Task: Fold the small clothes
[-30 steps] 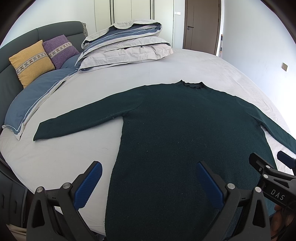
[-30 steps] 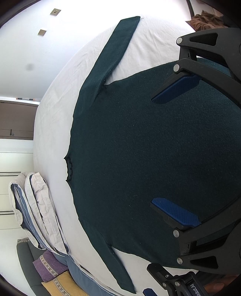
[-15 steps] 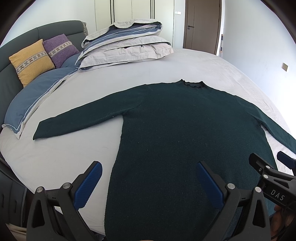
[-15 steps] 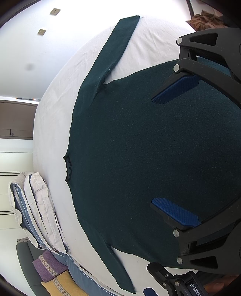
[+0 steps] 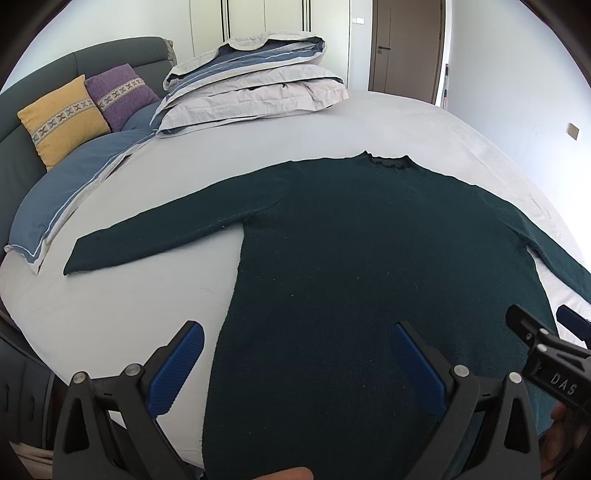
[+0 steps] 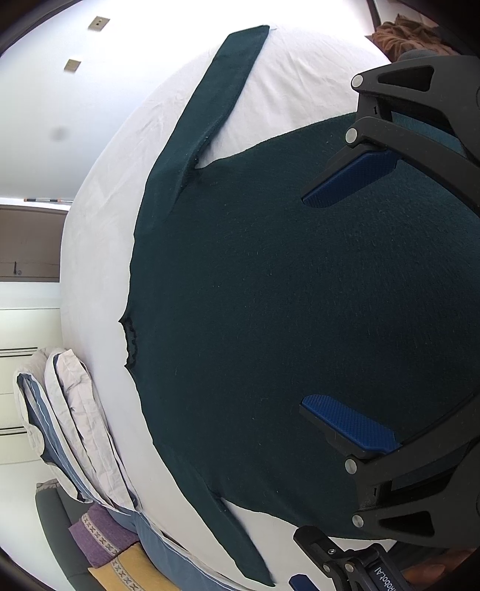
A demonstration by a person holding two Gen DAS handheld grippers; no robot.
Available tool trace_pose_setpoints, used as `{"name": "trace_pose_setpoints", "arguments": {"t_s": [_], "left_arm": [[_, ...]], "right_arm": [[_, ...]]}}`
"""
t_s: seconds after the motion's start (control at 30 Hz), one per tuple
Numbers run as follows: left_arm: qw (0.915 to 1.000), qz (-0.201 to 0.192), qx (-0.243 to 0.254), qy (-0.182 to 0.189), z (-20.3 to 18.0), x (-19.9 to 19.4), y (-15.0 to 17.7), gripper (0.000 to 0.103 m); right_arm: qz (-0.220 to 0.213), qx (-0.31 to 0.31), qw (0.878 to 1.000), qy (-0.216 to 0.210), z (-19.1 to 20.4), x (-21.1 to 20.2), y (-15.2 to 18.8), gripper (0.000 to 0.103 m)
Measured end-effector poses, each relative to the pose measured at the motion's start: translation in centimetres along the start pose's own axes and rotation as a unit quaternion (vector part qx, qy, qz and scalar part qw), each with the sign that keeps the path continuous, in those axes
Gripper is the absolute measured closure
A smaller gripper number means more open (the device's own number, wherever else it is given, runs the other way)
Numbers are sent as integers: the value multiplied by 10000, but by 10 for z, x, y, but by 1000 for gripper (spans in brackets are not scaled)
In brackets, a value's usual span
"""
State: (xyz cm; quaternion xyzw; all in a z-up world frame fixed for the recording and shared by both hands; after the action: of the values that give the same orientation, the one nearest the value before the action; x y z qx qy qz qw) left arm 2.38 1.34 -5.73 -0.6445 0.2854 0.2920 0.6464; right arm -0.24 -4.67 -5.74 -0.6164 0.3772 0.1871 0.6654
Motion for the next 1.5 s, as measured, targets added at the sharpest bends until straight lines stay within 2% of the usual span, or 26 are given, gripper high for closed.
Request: {"name": "trace_pose_setpoints", "arguments": {"t_s": [0.13, 0.2, 0.27, 0.3, 0.33, 0.4, 0.47, 0.5, 0.53, 0.6, 0.63, 0.7, 0.77, 0.87, 0.97, 1.0, 1.03, 1.1, 1.13, 1.2, 1.3, 1.37, 1.43, 1.5], "left_arm": [[9995, 180, -140, 230, -2, 8, 0, 0], [9983, 329, -242, 418, -4, 14, 0, 0], [9976, 374, -352, 458, -5, 17, 1, 0], [9977, 346, -368, 453, -6, 18, 0, 0], [9977, 344, -362, 451, -8, 18, -1, 0], [9970, 456, -340, 525, -13, 23, -2, 0], [9950, 621, -395, 668, -18, 30, -4, 0], [9942, 680, -412, 728, -21, 33, -5, 0], [9936, 710, -425, 769, -24, 35, -6, 0], [9907, 720, -514, 1031, -31, 40, -8, 0], [9894, 711, -559, 1139, -35, 42, -10, 0], [9888, 635, -589, 1218, -42, 42, -12, 0], [9894, 455, -623, 1229, -47, 42, -16, 0], [9891, 416, -748, 1198, -48, 47, -21, 0], [9859, 867, -833, 1162, -45, 59, -23, 0], [9842, 932, -904, 1207, -43, 63, -24, 0], [9833, 936, -962, 1232, -41, 65, -26, 0], [9839, 938, -979, 1167, -38, 69, -25, 0], [9831, 972, -983, 1196, -38, 71, -26, 0], [9809, 1028, -1012, 1308, -38, 76, -25, 0], [9776, 998, -1088, 1498, -38, 80, -27, 0], [9754, 962, -1146, 1616, -37, 81, -29, 2], [9715, 973, -1211, 1791, -39, 84, -33, 8], [9651, 1029, -1296, 2031, -40, 88, -35, 19]], "right_arm": [[-94, 587, 9982, -121, -49, 2, -9, 0], [-201, 1101, 9937, -54, -92, 3, -12, 0], [-375, 1834, 9822, -153, -150, 3, -14, 0], [-447, 2222, 9737, -234, -178, 3, -12, 0], [-512, 2746, 9597, -321, -215, 3, -9, 0], [-677, 3704, 9252, -471, -282, 5, 1, 1], [-822, 4291, 8981, -505, -336, 8, 12, 3], [-878, 4530, 8859, -476, -363, 11, 17, 9], [-923, 4700, 8765, -492, -381, 13, 21, 16], [-1003, 5052, 8547, -641, -414, 23, 28, 22], [-1008, 5226, 8437, -703, -429, 29, 31, 30], [-945, 5456, 8295, -732, -452, 44, 34, 33], [-972, 5578, 8208, -759, -468, 58, 35, 38], [-1110, 5531, 8218, -802, -481, 73, 26, 44], [-1148, 5567, 8188, -806, -497, 88, 16, 54], [-1142, 5577, 8184, -785, -501, 92, 14, 60], [-1115, 5562, 8201, -746, -499, 98, 11, 69], [-1059, 5472, 8278, -648, -495, 106, 5, 78], [-1028, 5416, 8322, -591, -495, 111, 2, 87], [-960, 5304, 8409, -472, -493, 116, -4, 94], [-997, 4961, 8617, -384, -479, 116, -38, 96], [-1065, 4532, 8841, -410, -453, 113, -73, 96], [-1131, 4079, 9044, -537, -422, 110, -121, 96], [-1163, 3576, 9233, -774, -375, 105, -159, 96]]}}
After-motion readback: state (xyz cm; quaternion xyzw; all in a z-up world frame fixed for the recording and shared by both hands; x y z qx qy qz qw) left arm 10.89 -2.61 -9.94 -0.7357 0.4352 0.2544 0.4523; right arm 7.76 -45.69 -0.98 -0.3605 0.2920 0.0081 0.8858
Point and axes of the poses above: each gripper's, at about its wrist camera, not at the fingertips, and x roughly the way its jaws point, z to its left, y to its underside, the point moved 4 cm from there along x, roughly the way its jaws point, and after that the axes turned 2 degrees about -z, right-handed, at the moved point
